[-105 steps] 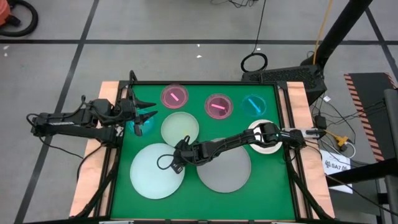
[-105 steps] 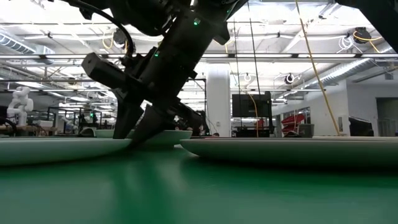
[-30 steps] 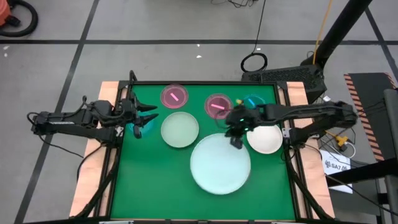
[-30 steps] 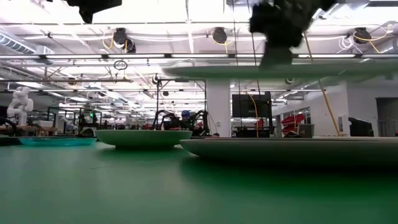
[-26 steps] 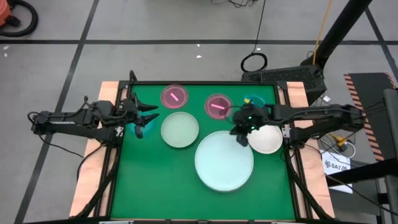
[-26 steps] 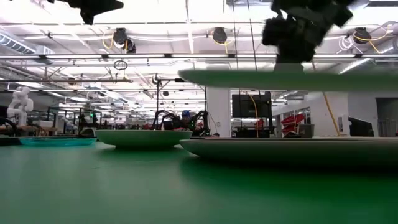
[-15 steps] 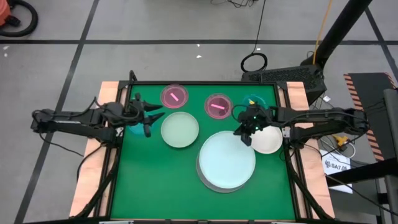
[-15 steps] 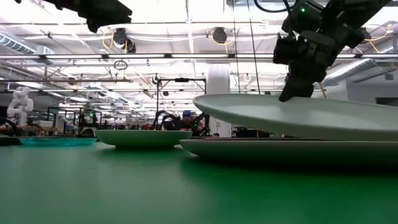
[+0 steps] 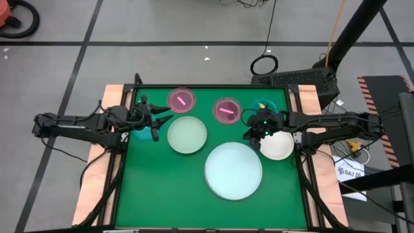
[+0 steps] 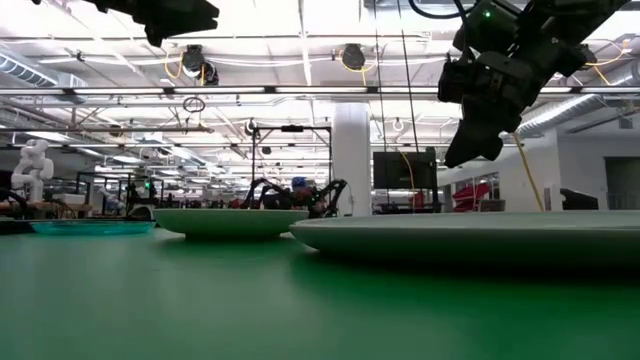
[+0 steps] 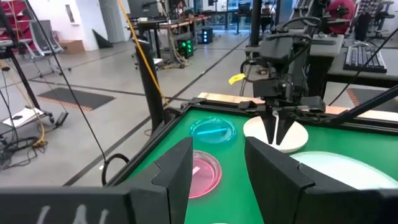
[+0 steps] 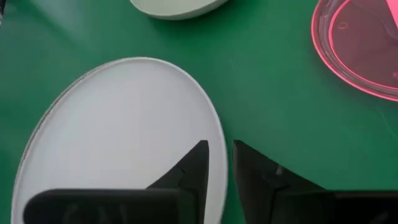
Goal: Stack plastic plates
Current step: Stack the green plate on top of the light blue plate
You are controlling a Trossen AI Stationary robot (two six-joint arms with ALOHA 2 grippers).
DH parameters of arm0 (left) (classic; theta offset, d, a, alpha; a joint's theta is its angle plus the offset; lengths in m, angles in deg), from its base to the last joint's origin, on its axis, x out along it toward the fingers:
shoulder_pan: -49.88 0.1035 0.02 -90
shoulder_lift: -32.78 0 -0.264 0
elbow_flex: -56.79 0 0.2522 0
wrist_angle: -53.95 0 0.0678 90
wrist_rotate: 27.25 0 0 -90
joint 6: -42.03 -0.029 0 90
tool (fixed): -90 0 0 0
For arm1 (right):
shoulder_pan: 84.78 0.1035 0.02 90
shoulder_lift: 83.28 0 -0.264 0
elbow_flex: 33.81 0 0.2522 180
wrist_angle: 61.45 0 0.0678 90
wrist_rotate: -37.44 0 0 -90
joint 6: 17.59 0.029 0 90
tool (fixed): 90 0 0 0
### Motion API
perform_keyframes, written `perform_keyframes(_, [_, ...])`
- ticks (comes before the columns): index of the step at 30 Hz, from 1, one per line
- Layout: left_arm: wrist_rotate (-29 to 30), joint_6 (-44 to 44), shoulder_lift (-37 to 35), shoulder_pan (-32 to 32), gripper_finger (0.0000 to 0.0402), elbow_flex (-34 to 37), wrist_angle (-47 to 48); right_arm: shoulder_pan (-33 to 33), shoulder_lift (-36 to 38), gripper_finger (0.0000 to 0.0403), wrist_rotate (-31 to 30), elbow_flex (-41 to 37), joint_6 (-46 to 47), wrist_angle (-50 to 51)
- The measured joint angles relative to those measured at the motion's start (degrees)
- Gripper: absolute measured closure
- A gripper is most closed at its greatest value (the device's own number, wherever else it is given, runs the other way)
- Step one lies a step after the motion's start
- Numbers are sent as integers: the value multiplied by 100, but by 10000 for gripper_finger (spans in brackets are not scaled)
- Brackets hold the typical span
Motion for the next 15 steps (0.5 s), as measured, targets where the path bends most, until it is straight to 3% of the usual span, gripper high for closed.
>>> perform_keyframes(5, [0,313,0,0,247,0,25,59,0,333,-54,0,-11,-129])
perform_keyframes(15, [-2,943,660,0,247,0,-57,914,0,333,-1360,0,-650,-1134])
